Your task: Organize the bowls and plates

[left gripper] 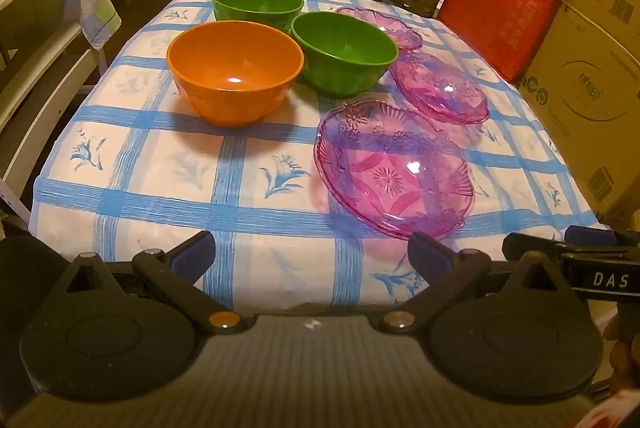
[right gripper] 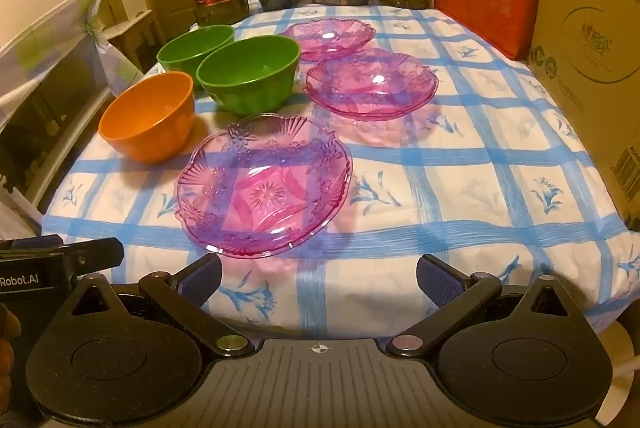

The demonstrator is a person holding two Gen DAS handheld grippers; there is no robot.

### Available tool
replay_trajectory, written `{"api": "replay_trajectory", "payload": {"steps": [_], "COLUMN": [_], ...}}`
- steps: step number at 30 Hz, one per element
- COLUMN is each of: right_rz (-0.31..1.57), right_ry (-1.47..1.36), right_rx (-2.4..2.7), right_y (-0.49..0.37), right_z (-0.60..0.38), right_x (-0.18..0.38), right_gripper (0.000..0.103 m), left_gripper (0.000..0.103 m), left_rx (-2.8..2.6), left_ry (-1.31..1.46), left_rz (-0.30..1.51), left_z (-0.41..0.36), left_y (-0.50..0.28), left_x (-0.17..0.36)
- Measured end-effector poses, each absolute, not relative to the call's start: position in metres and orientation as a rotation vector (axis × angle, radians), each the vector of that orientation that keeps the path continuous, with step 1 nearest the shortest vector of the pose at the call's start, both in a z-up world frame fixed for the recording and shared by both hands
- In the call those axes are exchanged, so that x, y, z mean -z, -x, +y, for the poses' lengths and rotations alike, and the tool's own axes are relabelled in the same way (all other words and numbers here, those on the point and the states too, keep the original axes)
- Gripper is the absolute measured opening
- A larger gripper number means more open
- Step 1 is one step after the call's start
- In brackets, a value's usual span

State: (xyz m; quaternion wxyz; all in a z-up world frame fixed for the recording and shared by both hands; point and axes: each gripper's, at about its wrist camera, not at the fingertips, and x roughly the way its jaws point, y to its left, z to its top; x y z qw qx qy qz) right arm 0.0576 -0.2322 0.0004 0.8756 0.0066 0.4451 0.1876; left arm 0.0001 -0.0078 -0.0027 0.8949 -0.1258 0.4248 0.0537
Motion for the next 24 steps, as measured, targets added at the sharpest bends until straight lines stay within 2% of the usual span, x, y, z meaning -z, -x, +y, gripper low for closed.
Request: {"api": "replay_trajectory", "payload": {"steps": [24], "right_rz": [0.928], "right_ry": [-0.014], "right_rx": [-0.395], "right_y": [-0.0577], "right_z": [-0.2328], "right_x": [-0.0006], "right_gripper": [0.103], "left_gripper": [0.101], "left_rx": [-0.108], "left_ry": [0.263], "left_rz": [0.88], "left_z": [-0.0119], "left_y": [-0.0003], "left_x": [0.0015]}}
